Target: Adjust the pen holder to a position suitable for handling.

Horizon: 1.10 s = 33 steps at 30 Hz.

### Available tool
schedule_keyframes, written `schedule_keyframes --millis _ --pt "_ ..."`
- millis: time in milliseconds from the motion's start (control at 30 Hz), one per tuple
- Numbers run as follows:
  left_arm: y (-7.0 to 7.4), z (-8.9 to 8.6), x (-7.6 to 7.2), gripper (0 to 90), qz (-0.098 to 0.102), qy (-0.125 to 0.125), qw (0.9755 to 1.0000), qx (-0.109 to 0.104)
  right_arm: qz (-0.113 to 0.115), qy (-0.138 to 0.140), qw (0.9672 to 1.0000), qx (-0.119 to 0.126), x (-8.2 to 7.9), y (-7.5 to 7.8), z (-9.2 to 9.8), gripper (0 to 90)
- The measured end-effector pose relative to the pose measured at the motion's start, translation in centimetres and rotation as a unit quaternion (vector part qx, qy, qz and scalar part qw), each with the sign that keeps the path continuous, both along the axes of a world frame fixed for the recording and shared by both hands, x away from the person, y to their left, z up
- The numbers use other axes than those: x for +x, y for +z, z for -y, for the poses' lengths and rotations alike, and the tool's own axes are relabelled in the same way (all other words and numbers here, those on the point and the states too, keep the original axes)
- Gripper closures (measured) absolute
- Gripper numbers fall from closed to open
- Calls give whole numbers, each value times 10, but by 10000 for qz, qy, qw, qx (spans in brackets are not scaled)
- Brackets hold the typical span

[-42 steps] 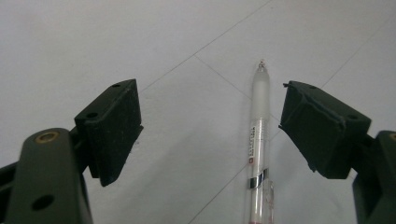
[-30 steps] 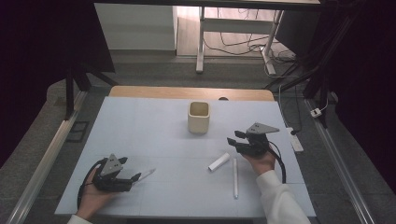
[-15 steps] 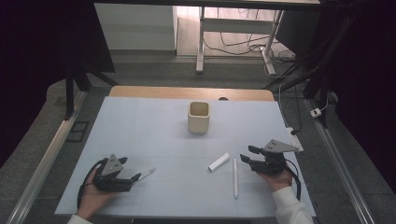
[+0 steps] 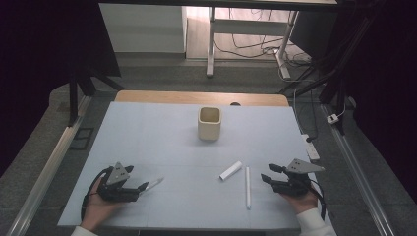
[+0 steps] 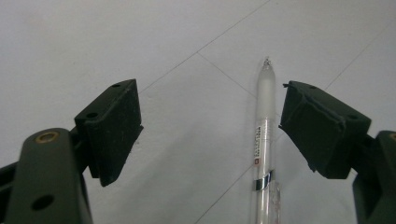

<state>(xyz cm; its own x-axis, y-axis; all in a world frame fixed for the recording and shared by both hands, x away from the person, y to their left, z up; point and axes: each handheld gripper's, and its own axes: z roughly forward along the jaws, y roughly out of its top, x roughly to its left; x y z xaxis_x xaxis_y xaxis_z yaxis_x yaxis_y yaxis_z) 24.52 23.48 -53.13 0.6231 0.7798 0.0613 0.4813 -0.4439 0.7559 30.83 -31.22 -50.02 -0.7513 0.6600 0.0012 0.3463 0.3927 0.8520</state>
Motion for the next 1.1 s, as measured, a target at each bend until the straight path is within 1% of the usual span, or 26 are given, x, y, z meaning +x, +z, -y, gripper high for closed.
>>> schedule_keyframes --millis 133,200,267,367,400,433,500,533,633,700,800,900,967,1000,1100 --pt "0 -2 0 199 13 22 10000 -18 19 81 9999 -65 0 -1 -2 440" --pt "1 -2 0 199 24 18 10000 -18 20 74 9998 -179 -1 -2 -4 440" --pt "2 -2 0 199 35 15 10000 -23 15 119 9997 -232 -1 -3 -6 439" --pt "3 -2 0 201 20 -14 10000 -14 35 119 9997 -214 -1 -4 -8 439" --pt "3 -2 0 204 7 -23 10000 -28 30 113 9995 -281 -1 -3 -8 439" --pt "3 -3 0 207 5 -29 10000 -45 36 140 9996 -254 -1 -3 -8 439" --pt "4 -2 0 207 18 -31 10000 -51 33 142 9995 -267 -1 -3 -8 439" --pt "5 -2 0 207 11 -42 10000 -43 35 117 9994 -312 -1 -3 -8 440" --pt "6 -1 2 207 -1 -83 10000 -31 33 114 9994 -311 0 -4 -7 438" --pt "10 1 5 210 -36 -144 9999 -41 23 114 9995 -285 1 -4 -6 439" --pt "21 5 13 215 -59 -244 9997 -22 13 94 9996 -282 1 -4 -6 439" --pt "33 8 19 226 -84 -345 9992 -173 29 102 9996 -276 0 -3 -6 437" --pt "38 10 22 234 -156 -386 9989 -204 40 96 9996 -250 0 -3 -5 438" --pt "40 11 25 239 -228 -423 9986 -205 30 100 9997 -229 0 -3 -5 438" --pt "42 13 31 240 -463 -483 9977 -122 15 101 9997 -239 0 -4 -5 438"
